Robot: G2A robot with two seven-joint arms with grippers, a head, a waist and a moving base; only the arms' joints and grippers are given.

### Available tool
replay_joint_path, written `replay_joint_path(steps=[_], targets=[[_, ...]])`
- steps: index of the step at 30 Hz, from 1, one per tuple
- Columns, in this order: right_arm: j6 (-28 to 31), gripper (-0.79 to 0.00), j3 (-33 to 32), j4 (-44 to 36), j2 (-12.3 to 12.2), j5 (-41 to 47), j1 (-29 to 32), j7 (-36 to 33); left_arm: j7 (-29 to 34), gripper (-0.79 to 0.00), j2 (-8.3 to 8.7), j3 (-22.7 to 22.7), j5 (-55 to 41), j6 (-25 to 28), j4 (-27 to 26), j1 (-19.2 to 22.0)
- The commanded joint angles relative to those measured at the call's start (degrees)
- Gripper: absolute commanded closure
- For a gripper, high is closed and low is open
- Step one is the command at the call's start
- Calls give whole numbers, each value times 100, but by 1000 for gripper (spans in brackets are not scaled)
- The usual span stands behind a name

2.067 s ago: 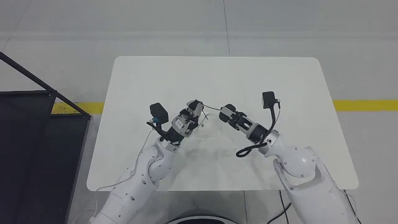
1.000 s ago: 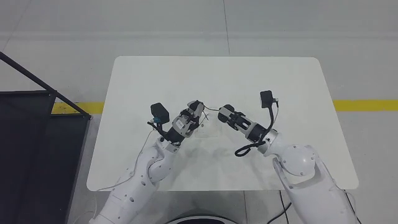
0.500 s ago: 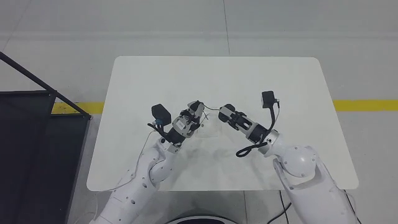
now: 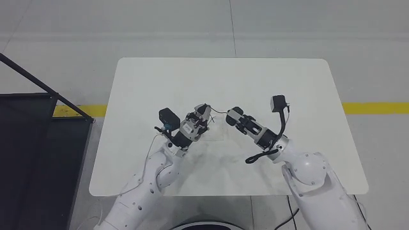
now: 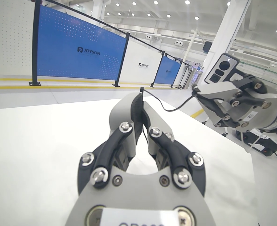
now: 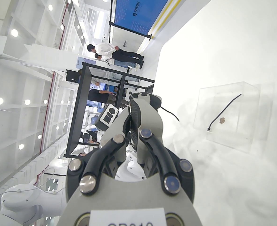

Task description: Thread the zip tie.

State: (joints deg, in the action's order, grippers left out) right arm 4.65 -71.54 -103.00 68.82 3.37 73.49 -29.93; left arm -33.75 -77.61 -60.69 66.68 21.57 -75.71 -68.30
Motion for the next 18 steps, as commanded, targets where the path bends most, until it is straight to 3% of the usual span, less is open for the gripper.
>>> replay_joint_path(steps=[1, 18], targets=[[37, 0, -10, 3, -2, 14, 9, -11, -19, 0, -8, 13, 40, -38, 10, 3], [422, 0, -86, 78, 8, 363, 70, 52, -128, 0, -47, 81, 403, -152, 123, 50]])
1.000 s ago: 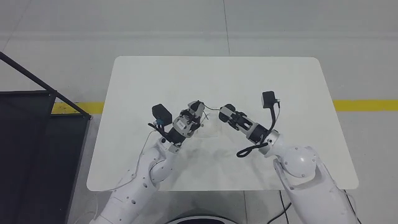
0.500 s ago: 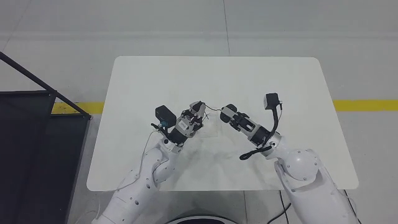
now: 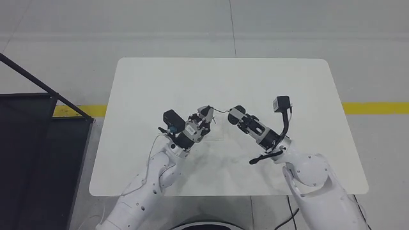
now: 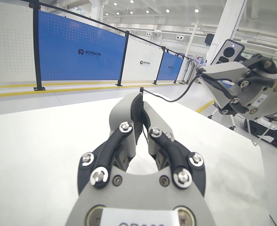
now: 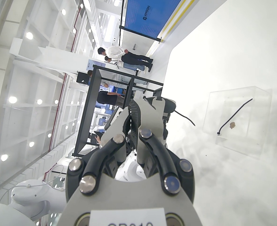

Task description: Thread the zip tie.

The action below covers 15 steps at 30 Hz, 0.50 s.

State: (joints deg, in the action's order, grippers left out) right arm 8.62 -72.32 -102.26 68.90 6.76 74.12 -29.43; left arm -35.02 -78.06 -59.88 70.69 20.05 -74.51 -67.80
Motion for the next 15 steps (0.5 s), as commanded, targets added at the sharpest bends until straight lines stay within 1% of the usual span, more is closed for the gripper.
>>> replay_joint_path(steps=[1, 6, 15], targets=[[41, 0, -16, 10, 0, 43, 13, 2, -3, 0, -4, 2, 7, 6, 3, 3], [121, 0, -31, 23, 1, 122, 29, -19, -3, 0, -12, -1, 31, 16, 16, 5], [71, 0, 28, 53, 6, 129, -50, -117, 44, 0, -25, 5, 69, 54, 33, 13]])
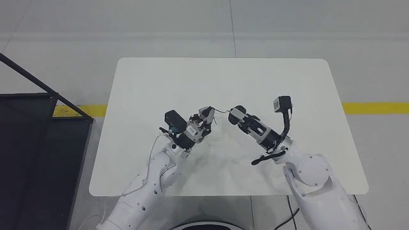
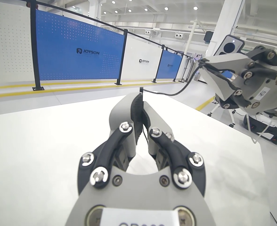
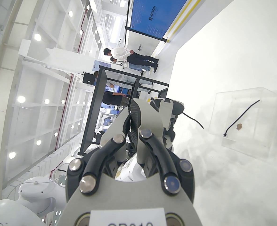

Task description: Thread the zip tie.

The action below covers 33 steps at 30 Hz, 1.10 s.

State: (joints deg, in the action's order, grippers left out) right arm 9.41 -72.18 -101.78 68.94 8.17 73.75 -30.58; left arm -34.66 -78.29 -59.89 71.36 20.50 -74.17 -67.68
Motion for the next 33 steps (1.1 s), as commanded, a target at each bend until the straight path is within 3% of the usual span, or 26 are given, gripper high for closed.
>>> replay_joint_path(steps=[1, 33], targets=[[-14, 0, 27, 8, 4, -17, -23, 1, 18, 0, -4, 10, 10, 8, 0, 2], [509, 0, -12, 59, 24, 282, 105, 110, 77, 0, -50, -5, 0, 99, 39, 3]])
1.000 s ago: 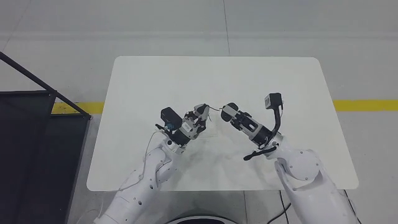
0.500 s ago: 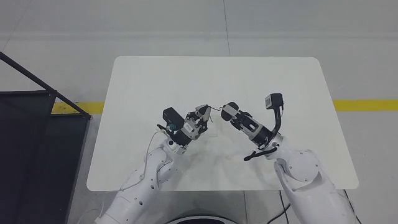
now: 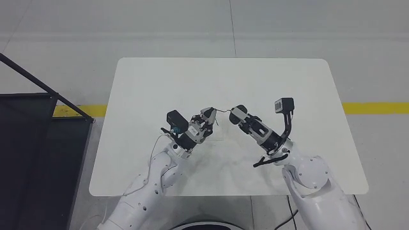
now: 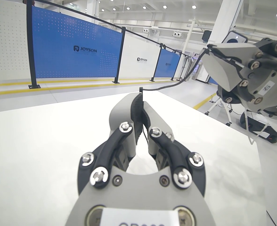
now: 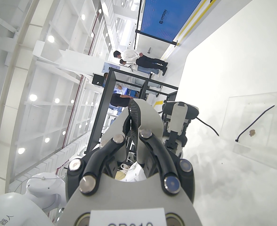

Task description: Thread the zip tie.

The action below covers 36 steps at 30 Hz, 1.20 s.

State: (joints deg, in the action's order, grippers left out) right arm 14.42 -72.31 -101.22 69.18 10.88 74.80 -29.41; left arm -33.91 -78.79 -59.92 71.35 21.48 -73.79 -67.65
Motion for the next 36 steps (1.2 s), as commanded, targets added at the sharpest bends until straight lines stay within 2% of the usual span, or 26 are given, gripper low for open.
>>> replay_joint_path(steps=[1, 20, 36], targets=[[15, 0, 0, 10, 1, 14, -1, -12, 3, 0, -2, -1, -3, 14, 1, 0], [-8, 0, 86, 77, 18, 11, -92, -65, 64, 0, -19, 23, -103, 337, 40, 6], [11, 0, 87, 80, 21, -31, -91, -82, 54, 0, -38, -83, -642, 641, 7, -35]])
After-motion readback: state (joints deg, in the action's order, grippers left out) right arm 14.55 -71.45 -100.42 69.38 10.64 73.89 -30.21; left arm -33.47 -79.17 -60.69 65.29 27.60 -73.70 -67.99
